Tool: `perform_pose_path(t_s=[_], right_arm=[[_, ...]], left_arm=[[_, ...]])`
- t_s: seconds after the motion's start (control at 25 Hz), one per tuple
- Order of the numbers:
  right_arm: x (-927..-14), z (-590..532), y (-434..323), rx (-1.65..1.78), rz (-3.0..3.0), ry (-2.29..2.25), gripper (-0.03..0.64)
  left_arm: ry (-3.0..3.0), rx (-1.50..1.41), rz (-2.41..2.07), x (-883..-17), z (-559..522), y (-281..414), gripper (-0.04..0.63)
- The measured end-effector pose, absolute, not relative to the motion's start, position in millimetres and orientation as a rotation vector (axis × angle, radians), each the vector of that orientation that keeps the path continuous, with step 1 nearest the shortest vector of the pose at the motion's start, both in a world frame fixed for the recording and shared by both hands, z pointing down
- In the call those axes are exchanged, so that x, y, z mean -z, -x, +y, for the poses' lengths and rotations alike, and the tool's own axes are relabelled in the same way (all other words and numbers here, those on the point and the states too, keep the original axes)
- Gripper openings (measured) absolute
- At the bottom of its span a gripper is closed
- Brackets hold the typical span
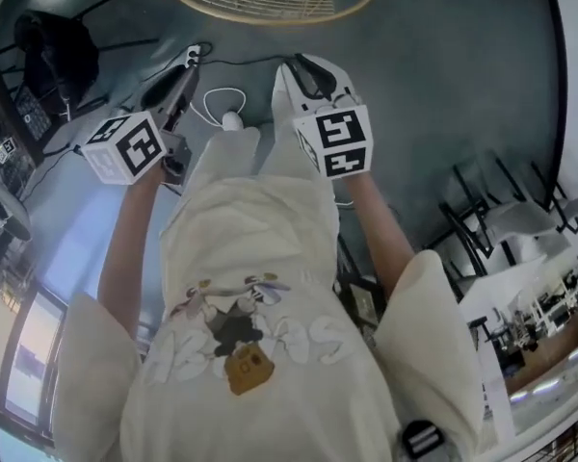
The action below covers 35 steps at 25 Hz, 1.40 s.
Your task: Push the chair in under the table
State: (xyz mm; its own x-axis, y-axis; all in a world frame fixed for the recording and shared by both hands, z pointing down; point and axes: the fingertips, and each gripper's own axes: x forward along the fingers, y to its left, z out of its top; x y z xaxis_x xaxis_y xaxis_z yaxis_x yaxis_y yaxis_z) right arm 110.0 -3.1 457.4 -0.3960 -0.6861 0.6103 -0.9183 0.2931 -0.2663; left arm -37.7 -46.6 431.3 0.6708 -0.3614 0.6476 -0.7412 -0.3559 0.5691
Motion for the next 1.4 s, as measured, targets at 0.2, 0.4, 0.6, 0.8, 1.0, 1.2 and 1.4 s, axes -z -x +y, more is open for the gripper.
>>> perform_pose_path(t_s=[0.2,0.4,0.6,0.8,1.0,1.2,1.4], right_arm=[[-417,62,-53,-1.041,-2.224,-1.526,0.067],[-367,118,26,-1.115,-2.293,-1.552,0.056],[-322,151,74,-0.960,-2.363,-1.556,0.040],[-306,197,98,-0.826,-2.415,-1.507,0.040],[-293,223,76,-0.788,-2.431,-1.481,0.040],[-281,255,21,-0.818,-2.429,-1.607,0.040],[-274,292,-25,-0.858,-2.428,-1.712,0.040]], left_arm=[[-2.104,-0.536,-0.805,-383,34,62,0.086],[-2.230,-0.578,-0.802,-344,105,125,0.050],[-2.359,-0.582,-0.712,-324,149,164,0.014],[-2.466,-0.644,-0.595,-313,192,164,0.014],[-2.520,-0.660,-0.543,-298,217,142,0.014],[-2.552,-0.692,-0.497,-283,244,91,0.014],[-2.608,-0.738,-0.412,-272,282,35,0.014]])
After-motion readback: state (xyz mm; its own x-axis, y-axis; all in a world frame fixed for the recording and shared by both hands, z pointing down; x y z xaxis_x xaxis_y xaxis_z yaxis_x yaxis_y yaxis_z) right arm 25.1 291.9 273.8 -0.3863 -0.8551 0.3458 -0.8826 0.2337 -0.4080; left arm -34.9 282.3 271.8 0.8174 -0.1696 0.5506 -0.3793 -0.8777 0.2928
